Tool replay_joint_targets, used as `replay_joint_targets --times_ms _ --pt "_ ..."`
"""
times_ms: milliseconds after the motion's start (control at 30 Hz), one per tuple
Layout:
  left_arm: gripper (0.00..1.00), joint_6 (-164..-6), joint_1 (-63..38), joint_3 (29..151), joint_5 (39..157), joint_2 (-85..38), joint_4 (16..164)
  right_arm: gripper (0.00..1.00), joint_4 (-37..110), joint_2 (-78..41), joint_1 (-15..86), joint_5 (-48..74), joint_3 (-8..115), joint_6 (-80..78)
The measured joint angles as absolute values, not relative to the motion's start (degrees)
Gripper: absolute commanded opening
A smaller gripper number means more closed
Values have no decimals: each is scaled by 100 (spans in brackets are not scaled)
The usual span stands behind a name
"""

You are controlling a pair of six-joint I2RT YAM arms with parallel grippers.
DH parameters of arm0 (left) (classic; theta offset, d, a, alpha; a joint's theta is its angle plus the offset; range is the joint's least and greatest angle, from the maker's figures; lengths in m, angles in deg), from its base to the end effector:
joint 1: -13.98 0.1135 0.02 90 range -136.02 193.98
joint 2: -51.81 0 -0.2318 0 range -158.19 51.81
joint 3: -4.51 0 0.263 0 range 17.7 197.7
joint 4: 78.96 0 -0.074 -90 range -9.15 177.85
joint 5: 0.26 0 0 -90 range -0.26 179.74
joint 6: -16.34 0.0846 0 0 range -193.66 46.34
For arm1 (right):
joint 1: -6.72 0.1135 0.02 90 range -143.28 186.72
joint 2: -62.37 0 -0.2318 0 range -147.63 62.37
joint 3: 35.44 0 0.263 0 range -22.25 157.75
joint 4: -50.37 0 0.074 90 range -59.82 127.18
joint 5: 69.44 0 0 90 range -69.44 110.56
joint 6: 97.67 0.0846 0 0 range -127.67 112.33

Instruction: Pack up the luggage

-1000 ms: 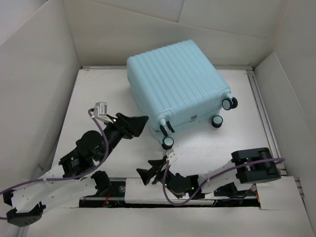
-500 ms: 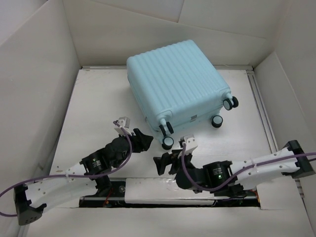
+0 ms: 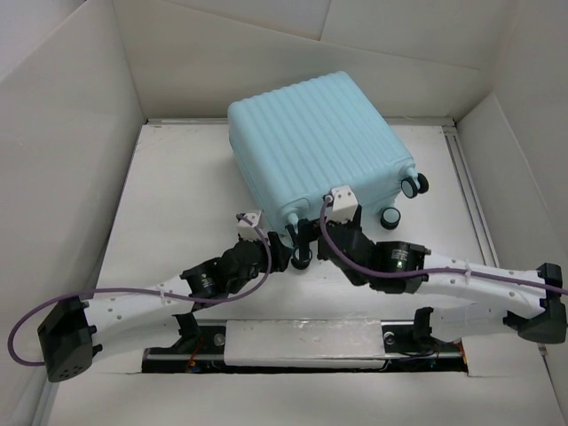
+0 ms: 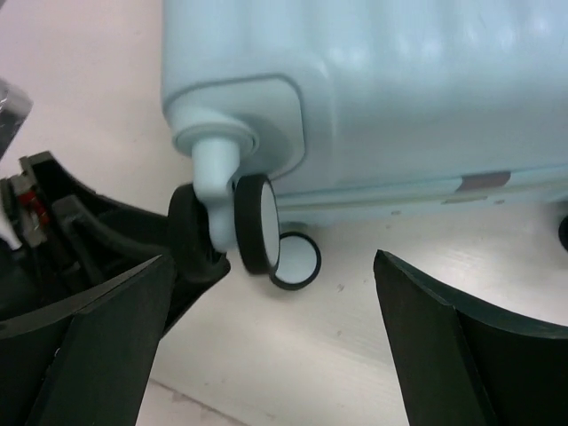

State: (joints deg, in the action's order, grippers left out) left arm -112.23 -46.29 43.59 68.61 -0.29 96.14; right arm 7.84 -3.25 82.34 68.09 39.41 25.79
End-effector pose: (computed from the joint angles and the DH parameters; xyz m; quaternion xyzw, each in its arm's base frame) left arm 0.1650 -0.2274 0.1901 0.0437 0.8010 -0.3428 0.4888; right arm 0.1333 0.2688 0.2948 -0.1111 0.8204 0.1482 0.5410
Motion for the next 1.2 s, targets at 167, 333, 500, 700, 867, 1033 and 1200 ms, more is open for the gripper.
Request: replay_joint_targets --times_ms 167,333,500,700,867,1033,1200 --pt "58 -11166 -4629 4359 6818 -48 10010 100 952 -727 7700 6031 4313 1892" --pt "52 -11113 -4625 4359 6697 -466 10290 98 1092 -1077 7467 5357 4440 1490" --pt "50 -11100 -4704 4361 6306 -940 10305 94 1127 -1296 7235 4995 4449 1283" --pt "48 -11144 -4743 4361 5782 -1169 10454 94 1237 -1361 7036 4579 4464 1215" --pt "44 -11166 -4743 4361 5528 -1329 10587 95 1223 -1532 6876 4398 4578 1189" --pt "36 -11175 -4747 4361 5430 -1436 10642 89 1101 -1781 6824 4276 4750 1136" --pt "30 -11094 -4774 4361 5307 -1482 10648 90 1031 -1984 6824 4201 4814 1136"
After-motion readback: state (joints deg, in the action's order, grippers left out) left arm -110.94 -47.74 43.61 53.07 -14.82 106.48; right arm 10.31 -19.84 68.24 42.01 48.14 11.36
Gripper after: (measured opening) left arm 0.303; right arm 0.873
